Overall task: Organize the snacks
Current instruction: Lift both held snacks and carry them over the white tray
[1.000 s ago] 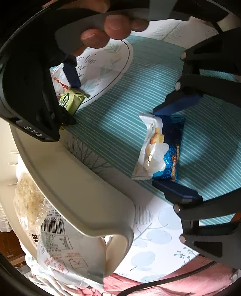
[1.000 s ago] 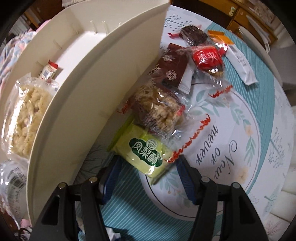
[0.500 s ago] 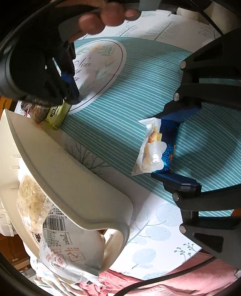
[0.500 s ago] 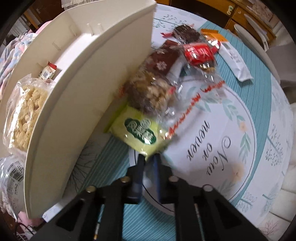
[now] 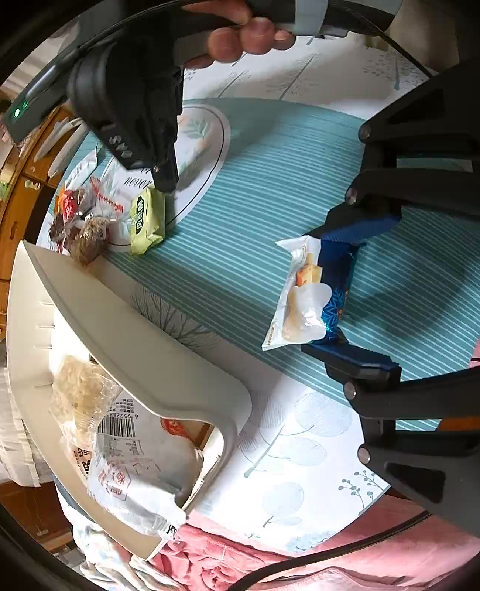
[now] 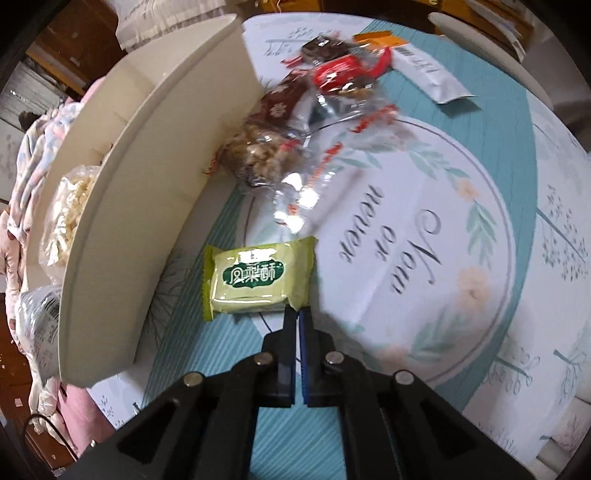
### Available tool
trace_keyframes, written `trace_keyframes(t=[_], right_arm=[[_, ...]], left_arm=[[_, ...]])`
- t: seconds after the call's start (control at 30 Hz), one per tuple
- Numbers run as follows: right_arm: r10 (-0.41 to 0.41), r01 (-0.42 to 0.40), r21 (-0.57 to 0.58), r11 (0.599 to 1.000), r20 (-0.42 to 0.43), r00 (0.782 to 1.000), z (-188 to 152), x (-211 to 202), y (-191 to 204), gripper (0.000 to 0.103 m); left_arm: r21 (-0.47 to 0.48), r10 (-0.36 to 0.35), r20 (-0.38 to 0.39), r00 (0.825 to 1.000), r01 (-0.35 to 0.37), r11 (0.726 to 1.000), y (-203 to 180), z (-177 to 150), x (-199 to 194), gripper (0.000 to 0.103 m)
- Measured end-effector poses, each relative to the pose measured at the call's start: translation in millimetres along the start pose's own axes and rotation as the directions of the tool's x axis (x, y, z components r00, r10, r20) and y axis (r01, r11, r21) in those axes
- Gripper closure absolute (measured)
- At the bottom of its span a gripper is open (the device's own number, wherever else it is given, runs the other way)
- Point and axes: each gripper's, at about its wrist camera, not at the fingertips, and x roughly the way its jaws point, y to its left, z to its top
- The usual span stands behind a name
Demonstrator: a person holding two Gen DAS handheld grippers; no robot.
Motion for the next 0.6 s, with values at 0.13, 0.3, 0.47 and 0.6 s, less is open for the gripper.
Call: trace_keyframes(t=[0.13, 0.3, 0.47, 0.6], right_arm=[[0.024, -0.025, 0.018, 1.000, 0.039, 0.999, -10.4, -19.0, -21.8, 0.102], [0.048, -0.050, 0.024, 0.998, 0.093, 0.995, -19.7, -49.2, -31.8, 0.102], [0.070, -0.071, 0.003, 0.997, 0.159, 0.985, -30.8, -79.9, -33.5, 0.103], [0.074, -0.073, -0.010, 0.997, 0.186, 0.980, -35.1, -97.4, -26.4, 0.103]], left_arm=[[0.018, -0.022, 0.001, 1.000, 0.022, 1.000, 1.2, -3.1, -9.1, 0.055], [0.064, -0.057, 0.019, 0.998, 0.055, 0.996, -8.3, 0.7, -36.5, 0.055], [0.085, -0.090, 0.043, 0.995, 0.086, 0.993, -14.3, 10.8, -66.9, 0.055], [0.100, -0.112, 0.063, 0.992, 0.106, 0.989, -15.5, 23.0, -96.4, 0.055]])
